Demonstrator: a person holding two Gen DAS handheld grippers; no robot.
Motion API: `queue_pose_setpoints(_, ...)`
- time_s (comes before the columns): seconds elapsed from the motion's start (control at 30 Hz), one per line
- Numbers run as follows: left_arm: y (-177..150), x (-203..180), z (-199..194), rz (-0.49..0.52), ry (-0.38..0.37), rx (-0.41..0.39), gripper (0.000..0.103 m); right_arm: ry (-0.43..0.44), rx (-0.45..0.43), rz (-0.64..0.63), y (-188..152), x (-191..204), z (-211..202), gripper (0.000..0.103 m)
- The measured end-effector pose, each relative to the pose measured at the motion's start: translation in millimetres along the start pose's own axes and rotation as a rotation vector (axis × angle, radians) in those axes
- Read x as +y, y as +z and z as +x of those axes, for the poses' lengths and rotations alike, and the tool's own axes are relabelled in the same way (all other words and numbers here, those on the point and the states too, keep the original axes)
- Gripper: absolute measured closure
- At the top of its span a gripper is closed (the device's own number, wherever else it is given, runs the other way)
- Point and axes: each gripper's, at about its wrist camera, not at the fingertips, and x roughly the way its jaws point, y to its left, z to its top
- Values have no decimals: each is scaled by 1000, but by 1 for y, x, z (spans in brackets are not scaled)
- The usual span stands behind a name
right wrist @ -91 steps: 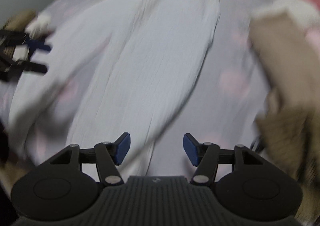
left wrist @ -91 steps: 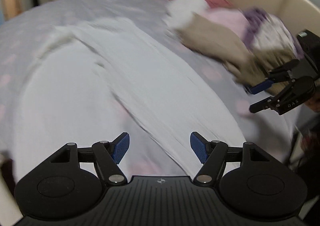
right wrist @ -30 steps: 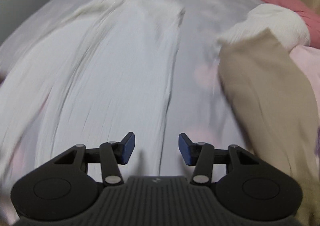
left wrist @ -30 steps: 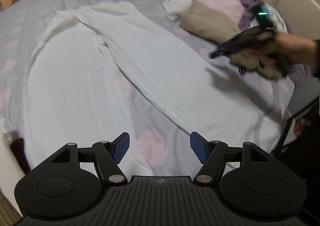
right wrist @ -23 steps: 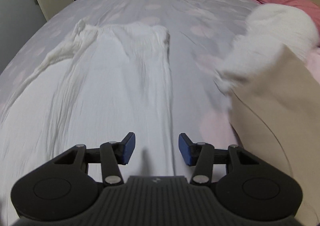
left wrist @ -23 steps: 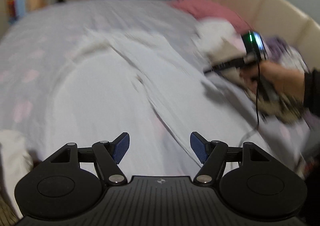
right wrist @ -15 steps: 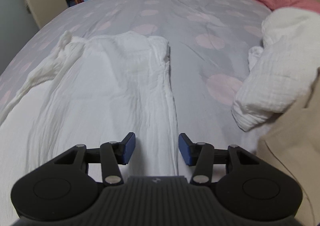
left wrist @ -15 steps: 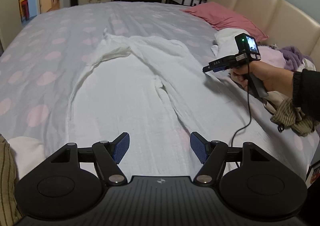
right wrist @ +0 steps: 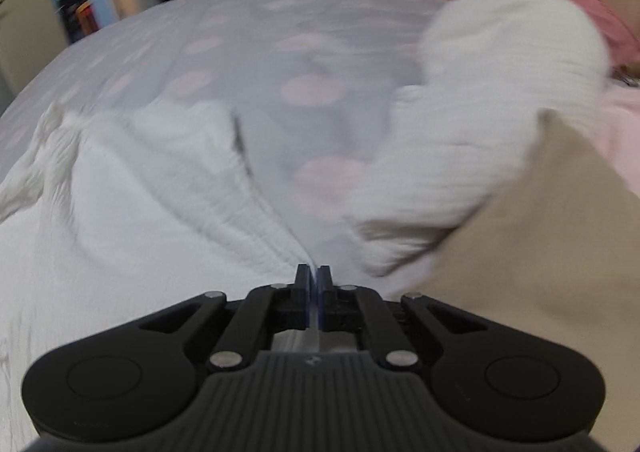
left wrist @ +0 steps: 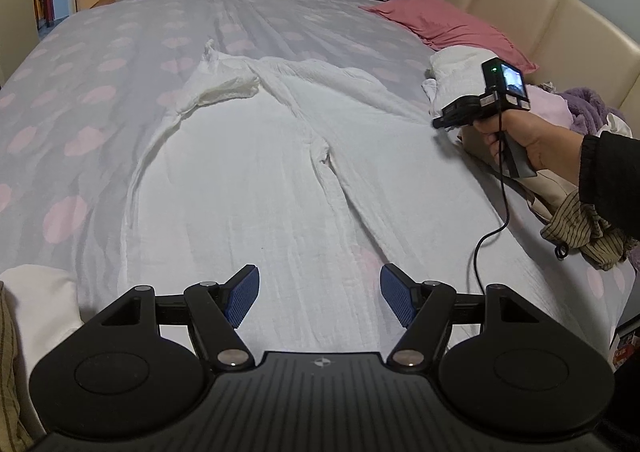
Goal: Fold clothes
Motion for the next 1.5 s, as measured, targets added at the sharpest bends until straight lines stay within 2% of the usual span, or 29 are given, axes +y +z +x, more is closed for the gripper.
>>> queue_pose_setpoints(0.07,-1,-2,1,7,1,3,37,31,3,-11,-3,1,0,97)
queue_pose_setpoints(0.13,-1,-4,4,15,6,6,37,50,6,-14,-7,0,-3,90)
queue_pose_setpoints(0.17,-1,-4,5,19,9,8,37,56,8,-14,-8,-1,-5,78)
queue_pose_setpoints(0.23,-1,-4,8,25,18,13,37,69,13,-14,-11,-3,-8,67)
queue_pose_setpoints(0.5,-12,7,20,17,67,53,37,100,4,10,-33,-23,-36,67)
queue_pose_setpoints(0.67,-24,24,25,-7,116,84,37,178,-33,-56,-52,-13,-78,67)
queue_pose_setpoints(0.87,-25,47,16,31,182,58,37,301,-53,-187,-81,29,-141,67)
queue_pose_setpoints(1.07,-17,98,9,-115,260,64,37,407,-11,-343,-129,77,-203,67)
queue_pose_setpoints(1.2,-14,109,15,-115,281,103,37,478,2,-474,-169,116,-239,67)
queue_pose_setpoints(1.37,-9,108,28,-67,304,139,37,515,39,-488,-222,151,-269,66)
queue_pose_setpoints(1.5,4,116,39,-49,319,156,37,504,33,-538,-267,172,-288,65)
